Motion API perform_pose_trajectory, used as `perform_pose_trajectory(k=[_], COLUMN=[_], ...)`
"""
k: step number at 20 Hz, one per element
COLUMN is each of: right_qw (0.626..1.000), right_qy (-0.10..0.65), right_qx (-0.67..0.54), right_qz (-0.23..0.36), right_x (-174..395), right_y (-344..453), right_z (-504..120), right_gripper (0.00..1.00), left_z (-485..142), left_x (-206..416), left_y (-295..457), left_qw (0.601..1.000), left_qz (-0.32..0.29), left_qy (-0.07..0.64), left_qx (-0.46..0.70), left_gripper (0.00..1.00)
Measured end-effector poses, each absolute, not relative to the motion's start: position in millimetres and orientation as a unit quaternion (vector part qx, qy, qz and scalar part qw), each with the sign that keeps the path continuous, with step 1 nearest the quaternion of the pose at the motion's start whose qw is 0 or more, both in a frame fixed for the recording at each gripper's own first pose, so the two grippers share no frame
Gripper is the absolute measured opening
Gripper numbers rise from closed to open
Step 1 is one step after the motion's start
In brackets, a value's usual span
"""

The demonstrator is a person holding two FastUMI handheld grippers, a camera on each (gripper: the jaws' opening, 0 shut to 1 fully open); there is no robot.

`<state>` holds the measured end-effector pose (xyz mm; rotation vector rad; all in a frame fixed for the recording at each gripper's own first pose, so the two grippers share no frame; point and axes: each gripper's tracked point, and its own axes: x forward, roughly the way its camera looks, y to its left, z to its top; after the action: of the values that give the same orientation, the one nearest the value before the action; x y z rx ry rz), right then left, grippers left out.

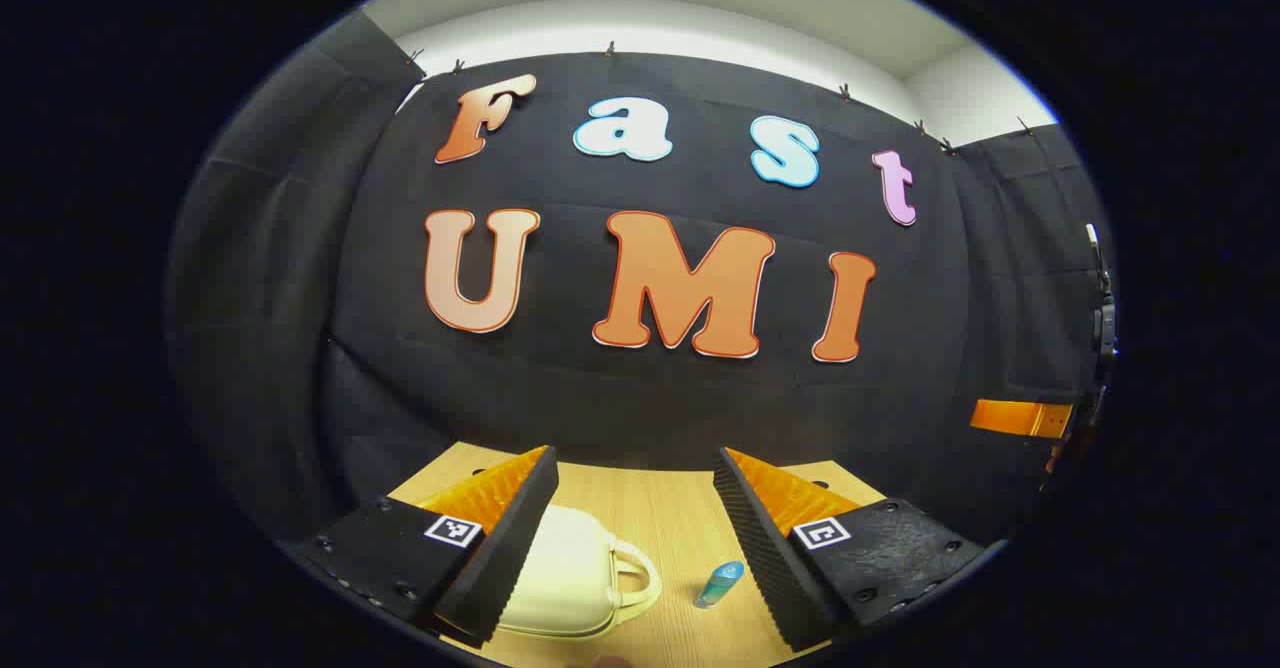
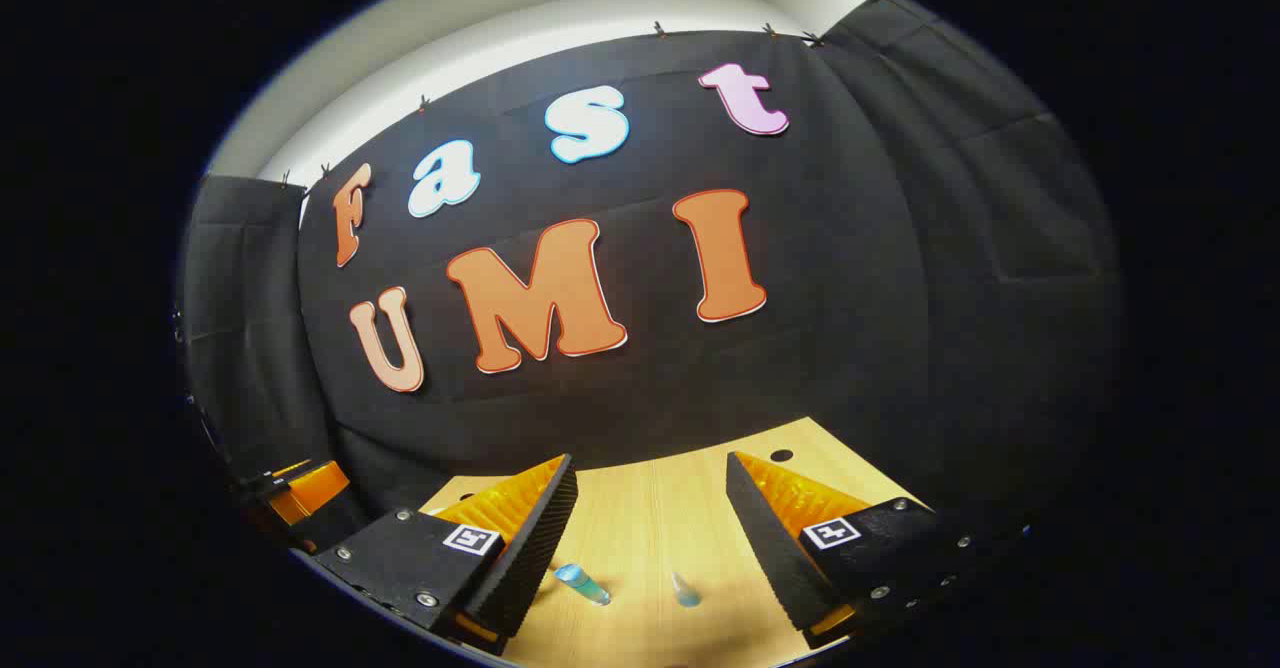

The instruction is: First open the suitcase, pack the skin care products into it, and then close the suitcase.

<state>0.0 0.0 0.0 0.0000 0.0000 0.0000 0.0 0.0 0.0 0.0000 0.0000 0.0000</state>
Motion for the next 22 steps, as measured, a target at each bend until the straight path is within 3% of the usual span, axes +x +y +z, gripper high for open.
perform_pose_trajectory(k=[13,22], right_qw=[0.994,0.993], right_qy=[0.02,0.036], right_qx=[-0.075,-0.074], right_qz=[0.071,0.086], right_x=[32,37], right_y=[-24,-33], right_z=[-8,-22], right_gripper=[0.95,0.95], left_z=[-12,-14], left_x=[-5,4], left_y=[-30,-62], left_qw=[0.996,0.997], left_qz=[0.085,0.072], left_qy=[0.012,0.009], left_qx=[-0.013,0.033], left_gripper=[0.97,0.97])
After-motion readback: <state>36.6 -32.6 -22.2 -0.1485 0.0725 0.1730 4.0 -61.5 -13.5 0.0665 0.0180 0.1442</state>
